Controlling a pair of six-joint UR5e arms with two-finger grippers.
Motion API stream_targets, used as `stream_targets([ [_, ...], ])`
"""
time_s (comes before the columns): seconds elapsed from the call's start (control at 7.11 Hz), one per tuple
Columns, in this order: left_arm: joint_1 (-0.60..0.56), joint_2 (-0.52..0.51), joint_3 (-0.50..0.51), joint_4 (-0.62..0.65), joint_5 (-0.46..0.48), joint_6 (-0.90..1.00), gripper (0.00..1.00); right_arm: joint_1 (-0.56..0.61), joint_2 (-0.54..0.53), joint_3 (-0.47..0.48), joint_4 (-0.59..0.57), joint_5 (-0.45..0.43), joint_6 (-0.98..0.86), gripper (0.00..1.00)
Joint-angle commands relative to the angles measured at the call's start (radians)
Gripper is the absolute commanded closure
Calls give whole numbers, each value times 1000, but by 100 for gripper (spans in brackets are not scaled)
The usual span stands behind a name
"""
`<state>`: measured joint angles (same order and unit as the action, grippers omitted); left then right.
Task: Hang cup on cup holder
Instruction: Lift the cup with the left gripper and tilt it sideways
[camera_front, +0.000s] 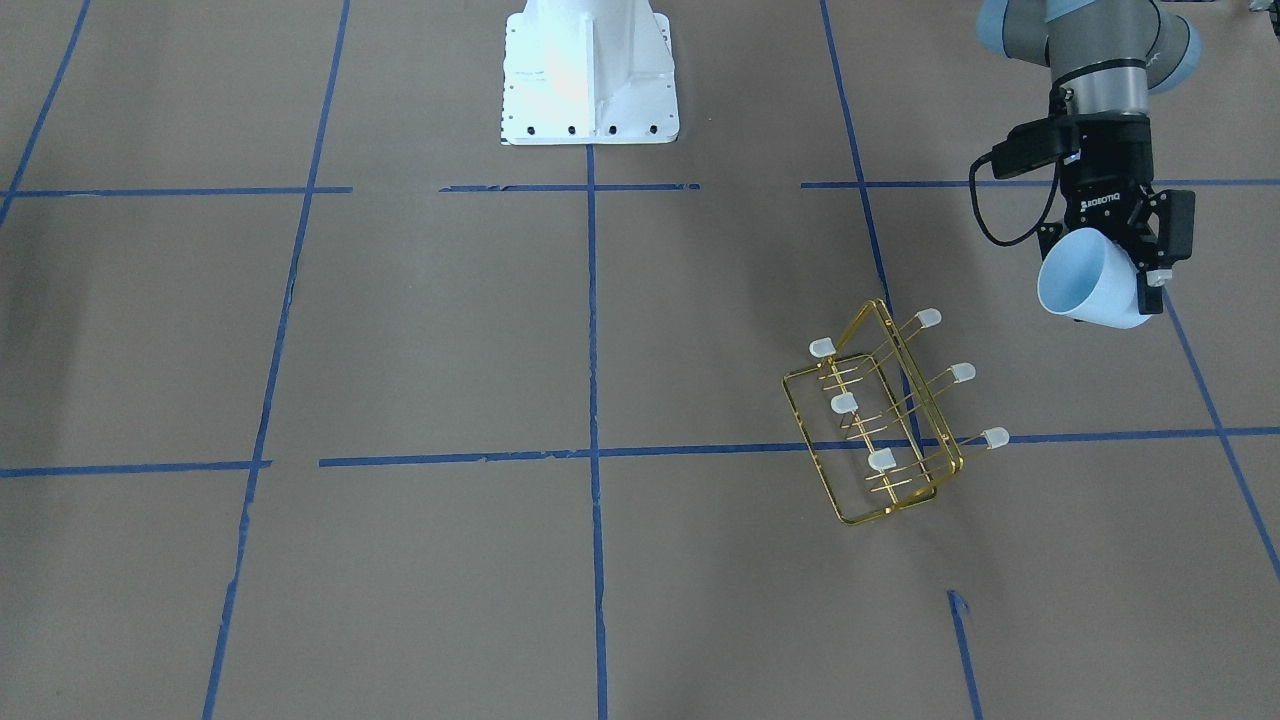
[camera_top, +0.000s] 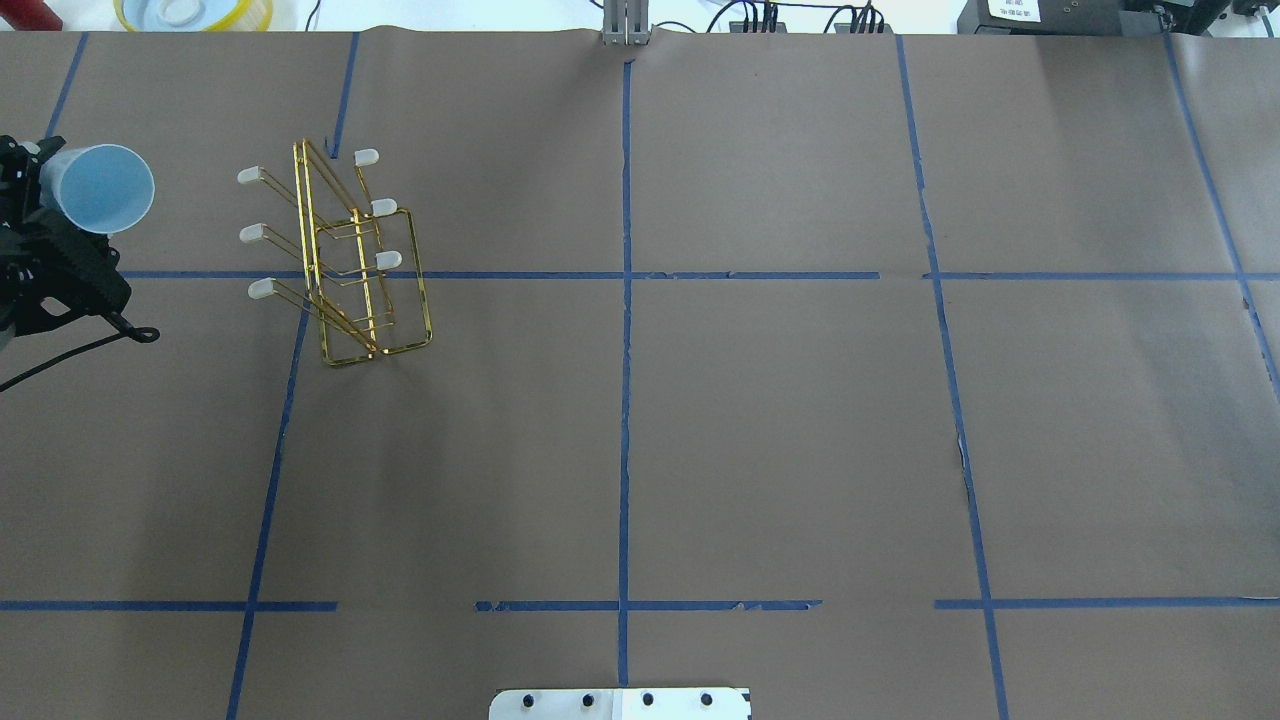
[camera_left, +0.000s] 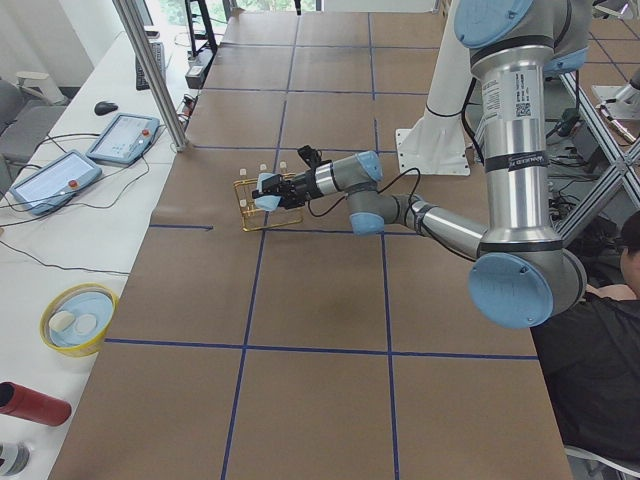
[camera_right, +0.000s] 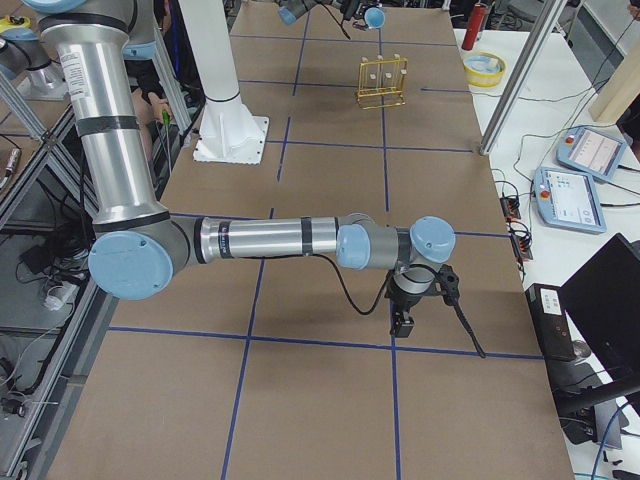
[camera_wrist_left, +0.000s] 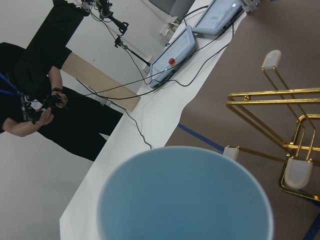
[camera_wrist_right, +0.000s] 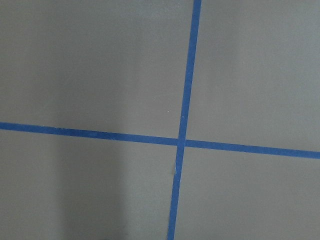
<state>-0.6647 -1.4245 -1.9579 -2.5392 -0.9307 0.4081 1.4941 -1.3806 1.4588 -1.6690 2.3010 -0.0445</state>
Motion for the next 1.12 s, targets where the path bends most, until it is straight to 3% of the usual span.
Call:
stream_targets([
  [0.0,20,-1,-15,0,106,301,100,0,0,0,0,0,0,0],
  [0.14,48,1,-13,0,192,430,100,-2,0,0,0,0,0,0],
  [0.42,54,-1,-13,4,217,454,100,0,0,0,0,0,0,0],
  [0.56,59,-1,-13,4,237,554,100,0,0,0,0,0,0,0],
  [0.7,115,-1,-12,4,338,665,100,0,0,0,0,0,0,0],
  [0.98,157,-4,-12,74,438,696,100,0,0,0,0,0,2,0],
])
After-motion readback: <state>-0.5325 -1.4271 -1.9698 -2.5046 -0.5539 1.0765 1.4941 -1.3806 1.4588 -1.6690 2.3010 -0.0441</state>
